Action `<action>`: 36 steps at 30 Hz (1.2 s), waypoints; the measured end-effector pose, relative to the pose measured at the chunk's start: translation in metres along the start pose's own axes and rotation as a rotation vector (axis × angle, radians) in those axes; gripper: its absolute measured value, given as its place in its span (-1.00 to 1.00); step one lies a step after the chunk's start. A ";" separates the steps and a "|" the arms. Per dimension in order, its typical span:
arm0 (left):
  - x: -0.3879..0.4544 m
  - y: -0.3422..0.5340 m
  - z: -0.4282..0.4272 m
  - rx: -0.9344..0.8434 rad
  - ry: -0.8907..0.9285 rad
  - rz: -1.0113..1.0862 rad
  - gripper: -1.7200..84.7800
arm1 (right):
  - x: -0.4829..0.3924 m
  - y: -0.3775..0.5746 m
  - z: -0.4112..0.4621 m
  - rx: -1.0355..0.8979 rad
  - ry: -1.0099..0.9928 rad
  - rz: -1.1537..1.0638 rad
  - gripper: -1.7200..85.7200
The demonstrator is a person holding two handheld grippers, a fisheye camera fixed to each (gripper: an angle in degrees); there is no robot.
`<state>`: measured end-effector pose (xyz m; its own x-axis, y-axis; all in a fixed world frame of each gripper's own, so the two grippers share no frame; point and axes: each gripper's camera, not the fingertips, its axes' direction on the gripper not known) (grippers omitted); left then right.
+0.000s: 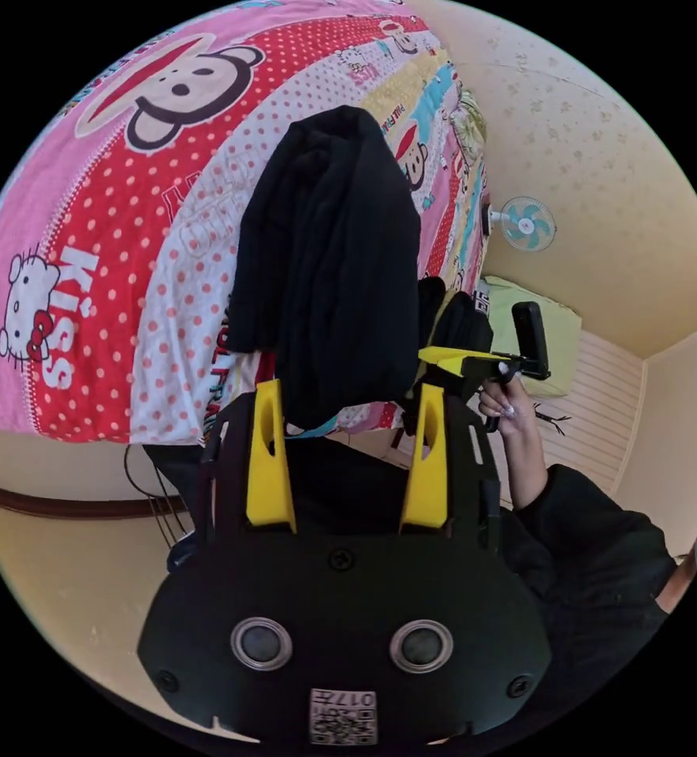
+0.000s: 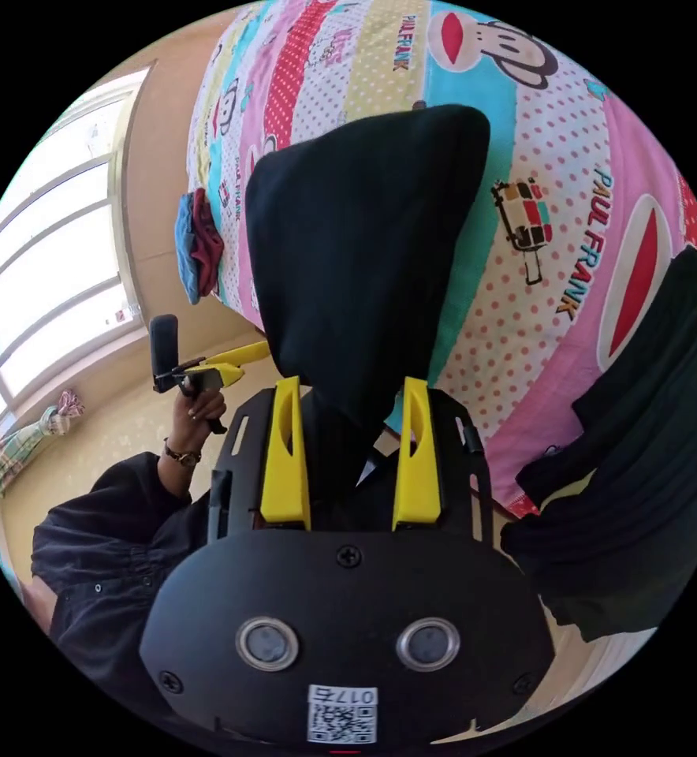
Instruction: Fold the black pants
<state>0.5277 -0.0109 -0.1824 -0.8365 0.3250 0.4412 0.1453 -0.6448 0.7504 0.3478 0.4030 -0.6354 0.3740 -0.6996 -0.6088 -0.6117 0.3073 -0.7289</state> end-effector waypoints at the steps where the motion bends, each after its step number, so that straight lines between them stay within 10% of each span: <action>1: -0.003 -0.002 -0.015 0.055 0.014 0.021 -0.42 | 0.006 -0.004 -0.010 0.060 -0.014 -0.014 -0.56; 7: -0.043 -0.037 -0.038 0.330 0.057 0.069 -0.43 | 0.078 -0.056 0.024 0.124 -0.239 0.049 -0.44; 21: -0.081 -0.050 0.017 0.165 0.240 0.009 -0.46 | 0.110 -0.073 0.095 0.328 -0.531 0.000 -0.42; 30: -0.060 0.032 -0.062 0.087 0.291 0.007 -0.61 | -0.010 -0.069 0.079 0.134 -0.463 -0.104 -0.62; 36: -0.051 0.103 -0.220 0.338 0.244 0.037 -0.62 | -0.174 -0.121 0.093 0.076 -0.458 -0.300 -0.64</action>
<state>0.4694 -0.2463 -0.2357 -0.9221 0.1060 0.3721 0.3092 -0.3760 0.8735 0.4212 0.5474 -0.4705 0.7995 -0.4165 -0.4328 -0.3860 0.1956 -0.9015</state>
